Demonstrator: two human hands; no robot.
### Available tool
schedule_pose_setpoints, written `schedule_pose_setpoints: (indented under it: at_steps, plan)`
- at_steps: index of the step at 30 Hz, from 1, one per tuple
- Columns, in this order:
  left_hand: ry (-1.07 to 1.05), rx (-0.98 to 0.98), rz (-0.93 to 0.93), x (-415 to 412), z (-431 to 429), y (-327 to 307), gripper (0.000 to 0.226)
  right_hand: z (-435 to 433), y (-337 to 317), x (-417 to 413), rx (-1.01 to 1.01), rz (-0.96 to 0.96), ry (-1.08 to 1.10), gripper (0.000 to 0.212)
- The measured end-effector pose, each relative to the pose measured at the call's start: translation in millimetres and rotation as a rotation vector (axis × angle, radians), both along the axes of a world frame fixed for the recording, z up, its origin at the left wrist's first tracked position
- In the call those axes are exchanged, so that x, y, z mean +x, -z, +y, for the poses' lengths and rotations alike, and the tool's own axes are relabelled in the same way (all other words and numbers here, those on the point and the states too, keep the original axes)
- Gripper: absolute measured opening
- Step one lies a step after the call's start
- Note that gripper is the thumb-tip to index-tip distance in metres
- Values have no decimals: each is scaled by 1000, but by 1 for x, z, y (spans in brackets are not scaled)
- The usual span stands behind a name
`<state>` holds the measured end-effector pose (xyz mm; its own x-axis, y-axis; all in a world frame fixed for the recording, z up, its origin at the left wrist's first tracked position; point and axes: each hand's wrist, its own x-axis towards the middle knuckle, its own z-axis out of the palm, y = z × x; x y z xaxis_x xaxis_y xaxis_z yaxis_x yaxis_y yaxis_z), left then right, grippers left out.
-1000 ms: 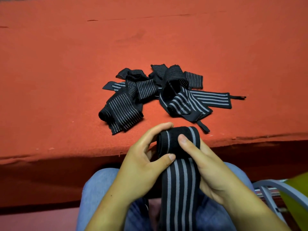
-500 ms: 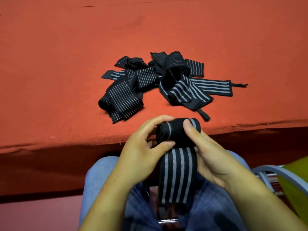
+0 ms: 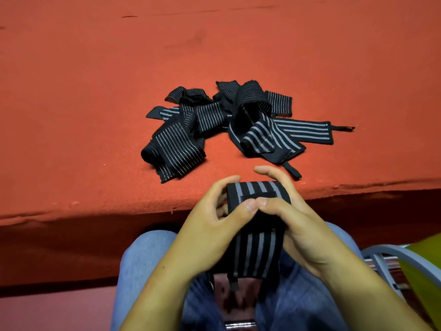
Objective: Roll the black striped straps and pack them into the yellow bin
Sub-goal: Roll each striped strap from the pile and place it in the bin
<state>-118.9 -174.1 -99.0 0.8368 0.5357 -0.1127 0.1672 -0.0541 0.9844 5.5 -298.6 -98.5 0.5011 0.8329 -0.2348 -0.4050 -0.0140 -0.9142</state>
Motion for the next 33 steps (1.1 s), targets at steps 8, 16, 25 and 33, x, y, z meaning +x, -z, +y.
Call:
schedule_pose_setpoints:
  at_steps: [8,16,25,33]
  plan:
    - [53,59,-89,-5,1,-1,66,-1,-3,-1,-71,61,-24,44]
    - [132,275,-140,-5,3,-3,57,3,-7,-1,-71,132,27,47]
    - [59,-143,83,5,0,2,55,1,0,5,-44,36,27,39]
    - [-1,-166,-21,2,3,6,56,-3,0,7,-66,72,-2,41]
